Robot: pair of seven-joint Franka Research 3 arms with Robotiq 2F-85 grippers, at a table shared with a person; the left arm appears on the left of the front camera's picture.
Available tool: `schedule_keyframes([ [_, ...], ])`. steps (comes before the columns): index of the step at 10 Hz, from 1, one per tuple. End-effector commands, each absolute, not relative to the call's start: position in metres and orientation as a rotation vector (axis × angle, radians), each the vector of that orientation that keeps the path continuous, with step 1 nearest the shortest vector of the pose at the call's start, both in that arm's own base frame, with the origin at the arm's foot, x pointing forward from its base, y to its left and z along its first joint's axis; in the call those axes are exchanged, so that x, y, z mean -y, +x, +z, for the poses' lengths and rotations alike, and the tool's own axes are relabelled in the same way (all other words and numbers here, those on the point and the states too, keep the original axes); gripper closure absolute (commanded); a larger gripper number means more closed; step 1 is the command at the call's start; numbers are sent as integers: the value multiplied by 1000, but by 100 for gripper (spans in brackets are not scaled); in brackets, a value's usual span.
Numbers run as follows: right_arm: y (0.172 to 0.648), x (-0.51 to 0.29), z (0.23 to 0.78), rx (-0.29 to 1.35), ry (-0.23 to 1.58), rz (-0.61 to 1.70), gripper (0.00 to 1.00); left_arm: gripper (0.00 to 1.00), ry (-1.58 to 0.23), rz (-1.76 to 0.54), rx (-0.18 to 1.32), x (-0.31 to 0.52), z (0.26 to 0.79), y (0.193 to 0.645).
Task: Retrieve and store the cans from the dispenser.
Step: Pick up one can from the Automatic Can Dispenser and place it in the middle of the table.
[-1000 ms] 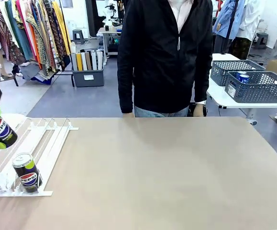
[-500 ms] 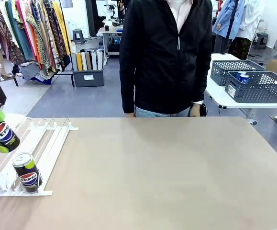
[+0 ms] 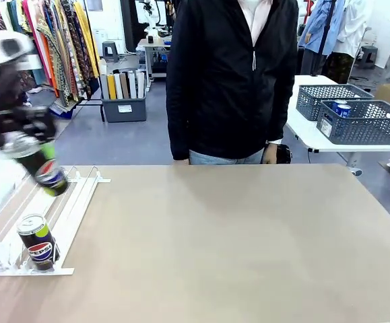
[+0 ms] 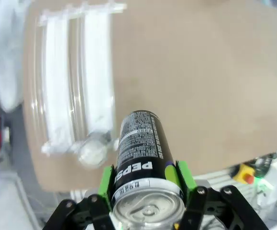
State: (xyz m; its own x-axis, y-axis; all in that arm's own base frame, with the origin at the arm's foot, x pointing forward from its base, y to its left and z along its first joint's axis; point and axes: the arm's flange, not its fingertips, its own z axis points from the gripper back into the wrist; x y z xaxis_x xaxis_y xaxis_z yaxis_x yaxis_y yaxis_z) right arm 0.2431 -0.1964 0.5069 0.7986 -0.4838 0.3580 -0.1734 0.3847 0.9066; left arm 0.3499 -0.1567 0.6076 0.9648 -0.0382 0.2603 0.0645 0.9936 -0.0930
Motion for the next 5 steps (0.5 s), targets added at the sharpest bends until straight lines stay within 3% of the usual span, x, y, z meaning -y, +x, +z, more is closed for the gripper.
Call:
schedule_keyframes([
  [1,246,197,509,685,1193,-200,0,100,-59,-206,293,252,618,426],
  [3,246,197,509,685,1193,-200,0,100,-13,-305,239,365,563,472],
  [5,246,197,509,685,1193,-200,0,100,-33,-412,121,418,491,477],
])
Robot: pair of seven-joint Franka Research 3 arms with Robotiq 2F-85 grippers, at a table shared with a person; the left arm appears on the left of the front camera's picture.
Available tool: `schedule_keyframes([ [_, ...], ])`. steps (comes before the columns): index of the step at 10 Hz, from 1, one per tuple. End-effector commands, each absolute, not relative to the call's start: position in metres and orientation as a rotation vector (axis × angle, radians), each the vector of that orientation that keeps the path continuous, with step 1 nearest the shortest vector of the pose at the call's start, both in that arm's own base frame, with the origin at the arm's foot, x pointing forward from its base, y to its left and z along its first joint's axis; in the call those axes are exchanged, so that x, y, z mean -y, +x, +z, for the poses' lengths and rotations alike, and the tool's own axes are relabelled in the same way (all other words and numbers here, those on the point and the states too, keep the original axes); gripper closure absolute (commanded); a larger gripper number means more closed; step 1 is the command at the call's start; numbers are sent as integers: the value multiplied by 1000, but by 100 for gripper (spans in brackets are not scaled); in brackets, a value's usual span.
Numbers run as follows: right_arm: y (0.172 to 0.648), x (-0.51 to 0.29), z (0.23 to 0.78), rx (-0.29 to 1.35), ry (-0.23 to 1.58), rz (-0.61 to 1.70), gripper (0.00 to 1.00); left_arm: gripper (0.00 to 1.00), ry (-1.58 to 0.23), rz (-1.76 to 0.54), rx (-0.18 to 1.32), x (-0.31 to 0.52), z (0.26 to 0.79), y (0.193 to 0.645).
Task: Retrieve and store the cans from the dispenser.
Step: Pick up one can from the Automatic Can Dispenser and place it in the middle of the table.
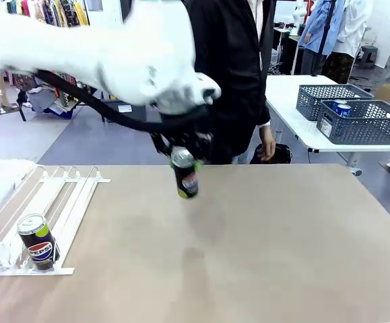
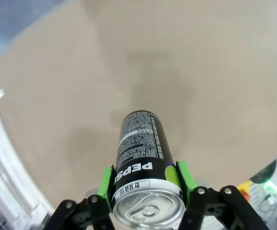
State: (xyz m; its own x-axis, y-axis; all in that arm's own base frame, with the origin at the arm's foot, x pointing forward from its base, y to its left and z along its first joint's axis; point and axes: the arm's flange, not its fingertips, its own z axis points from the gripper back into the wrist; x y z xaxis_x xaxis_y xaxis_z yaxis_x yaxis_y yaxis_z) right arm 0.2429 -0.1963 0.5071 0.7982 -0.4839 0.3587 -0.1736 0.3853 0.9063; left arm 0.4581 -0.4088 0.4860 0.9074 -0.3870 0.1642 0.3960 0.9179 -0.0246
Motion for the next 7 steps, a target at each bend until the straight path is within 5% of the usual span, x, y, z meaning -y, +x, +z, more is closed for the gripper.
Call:
schedule_keyframes([
  [1,246,197,509,685,1193,-200,0,100,53,-440,85,430,451,477],
  [7,246,197,509,685,1193,-200,0,100,74,-495,-21,436,415,479],
])
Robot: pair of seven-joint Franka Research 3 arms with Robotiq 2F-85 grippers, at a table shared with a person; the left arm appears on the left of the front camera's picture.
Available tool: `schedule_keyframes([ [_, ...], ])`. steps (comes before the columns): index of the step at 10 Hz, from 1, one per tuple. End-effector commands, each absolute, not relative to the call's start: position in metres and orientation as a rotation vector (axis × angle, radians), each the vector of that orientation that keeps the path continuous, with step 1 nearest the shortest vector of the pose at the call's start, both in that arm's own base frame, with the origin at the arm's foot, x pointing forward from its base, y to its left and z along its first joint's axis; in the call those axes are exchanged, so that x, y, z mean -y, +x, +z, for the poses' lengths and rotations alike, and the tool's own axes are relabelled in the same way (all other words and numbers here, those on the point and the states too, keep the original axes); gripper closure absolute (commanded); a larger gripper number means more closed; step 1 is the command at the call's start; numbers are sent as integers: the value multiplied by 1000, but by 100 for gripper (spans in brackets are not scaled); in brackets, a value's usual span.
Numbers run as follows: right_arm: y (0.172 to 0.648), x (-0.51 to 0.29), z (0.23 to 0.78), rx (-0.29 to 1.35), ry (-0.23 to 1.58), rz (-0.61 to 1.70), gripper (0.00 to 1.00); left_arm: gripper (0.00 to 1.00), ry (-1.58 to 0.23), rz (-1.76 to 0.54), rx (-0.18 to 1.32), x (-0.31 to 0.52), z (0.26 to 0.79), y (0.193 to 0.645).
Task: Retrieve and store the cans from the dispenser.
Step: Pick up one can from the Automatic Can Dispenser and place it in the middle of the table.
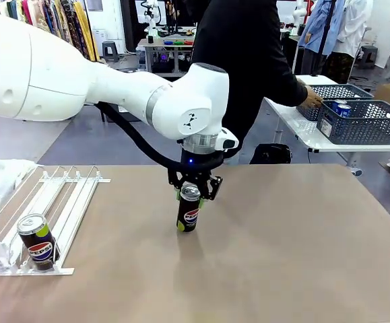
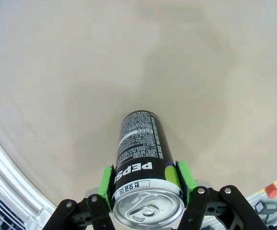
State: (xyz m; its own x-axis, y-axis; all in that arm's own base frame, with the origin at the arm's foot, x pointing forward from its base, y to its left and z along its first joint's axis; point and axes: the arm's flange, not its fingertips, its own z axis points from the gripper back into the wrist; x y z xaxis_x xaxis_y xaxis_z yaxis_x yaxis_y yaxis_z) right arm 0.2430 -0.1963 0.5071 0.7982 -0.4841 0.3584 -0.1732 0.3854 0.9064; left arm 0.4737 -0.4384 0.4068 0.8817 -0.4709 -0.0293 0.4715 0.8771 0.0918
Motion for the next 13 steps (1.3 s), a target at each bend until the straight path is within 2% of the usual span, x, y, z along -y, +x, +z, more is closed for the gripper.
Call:
schedule_keyframes([
  [1,246,197,509,685,1193,-200,0,100,75,-495,-21,436,415,478],
  [2,246,197,509,685,1193,-200,0,100,71,-498,-25,436,415,478],
  [3,246,197,509,685,1193,-200,0,72,64,-495,-29,436,415,478],
  [4,246,197,509,685,1193,-200,0,14,62,-493,-32,435,415,477],
  [5,246,197,509,685,1193,-200,0,0,58,-491,-33,435,415,478],
  [10,246,197,509,685,1193,-200,0,0,4,-452,-45,425,427,483],
  [13,246,197,509,685,1193,-200,0,0,-146,-408,-42,357,504,461],
])
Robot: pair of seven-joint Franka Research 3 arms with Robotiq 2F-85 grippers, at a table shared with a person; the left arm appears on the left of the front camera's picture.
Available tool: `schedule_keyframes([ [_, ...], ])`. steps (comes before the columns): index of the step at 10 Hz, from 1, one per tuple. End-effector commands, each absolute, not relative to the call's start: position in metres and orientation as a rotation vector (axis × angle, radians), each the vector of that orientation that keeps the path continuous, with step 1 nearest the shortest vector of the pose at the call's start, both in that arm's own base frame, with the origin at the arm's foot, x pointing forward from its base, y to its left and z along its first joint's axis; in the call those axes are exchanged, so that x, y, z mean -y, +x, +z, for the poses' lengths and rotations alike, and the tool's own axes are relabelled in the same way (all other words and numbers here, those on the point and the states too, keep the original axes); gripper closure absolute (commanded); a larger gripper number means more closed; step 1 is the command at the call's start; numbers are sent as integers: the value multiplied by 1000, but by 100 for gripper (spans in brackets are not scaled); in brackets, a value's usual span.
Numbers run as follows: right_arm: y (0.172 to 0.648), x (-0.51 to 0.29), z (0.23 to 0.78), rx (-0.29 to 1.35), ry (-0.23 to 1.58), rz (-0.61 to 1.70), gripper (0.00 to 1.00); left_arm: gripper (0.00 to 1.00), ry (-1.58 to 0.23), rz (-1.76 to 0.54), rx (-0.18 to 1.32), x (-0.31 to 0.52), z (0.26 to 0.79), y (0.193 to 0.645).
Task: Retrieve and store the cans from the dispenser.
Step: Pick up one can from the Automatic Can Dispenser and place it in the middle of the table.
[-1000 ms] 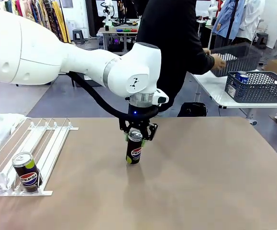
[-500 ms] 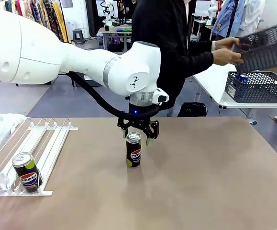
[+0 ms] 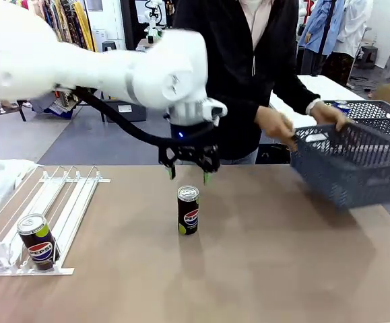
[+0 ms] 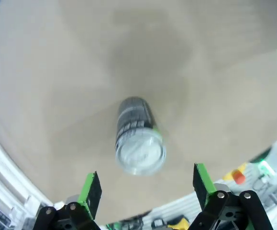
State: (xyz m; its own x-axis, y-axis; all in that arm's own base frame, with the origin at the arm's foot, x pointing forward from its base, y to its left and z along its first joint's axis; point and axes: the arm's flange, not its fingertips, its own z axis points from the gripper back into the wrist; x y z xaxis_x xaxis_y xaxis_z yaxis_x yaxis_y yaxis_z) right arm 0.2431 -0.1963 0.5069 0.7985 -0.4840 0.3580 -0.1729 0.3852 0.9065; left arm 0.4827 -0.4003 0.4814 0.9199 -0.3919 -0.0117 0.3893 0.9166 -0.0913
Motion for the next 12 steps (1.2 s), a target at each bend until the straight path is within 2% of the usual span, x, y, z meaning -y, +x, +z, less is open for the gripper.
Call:
schedule_keyframes([
  [1,246,197,509,685,1193,-200,0,0,-175,-380,-59,318,531,450],
  [2,246,197,509,685,1193,-200,0,0,-247,-366,-69,278,550,439],
  [4,246,197,509,685,1193,-200,0,0,-512,-269,-38,178,568,424],
  [6,246,197,509,685,1193,-200,0,0,-848,-12,154,26,574,377],
  [7,246,197,509,685,1193,-200,0,0,-967,210,245,-38,558,354],
  [8,246,197,509,685,1193,-200,0,0,-1152,239,258,-86,532,340],
  [9,246,197,509,685,1193,-200,0,0,-1250,360,297,-117,505,334],
  [11,246,197,509,685,1193,-200,0,0,-1286,420,306,-139,484,336],
  [12,246,197,509,685,1193,-200,0,0,-1171,356,225,-143,500,310],
])
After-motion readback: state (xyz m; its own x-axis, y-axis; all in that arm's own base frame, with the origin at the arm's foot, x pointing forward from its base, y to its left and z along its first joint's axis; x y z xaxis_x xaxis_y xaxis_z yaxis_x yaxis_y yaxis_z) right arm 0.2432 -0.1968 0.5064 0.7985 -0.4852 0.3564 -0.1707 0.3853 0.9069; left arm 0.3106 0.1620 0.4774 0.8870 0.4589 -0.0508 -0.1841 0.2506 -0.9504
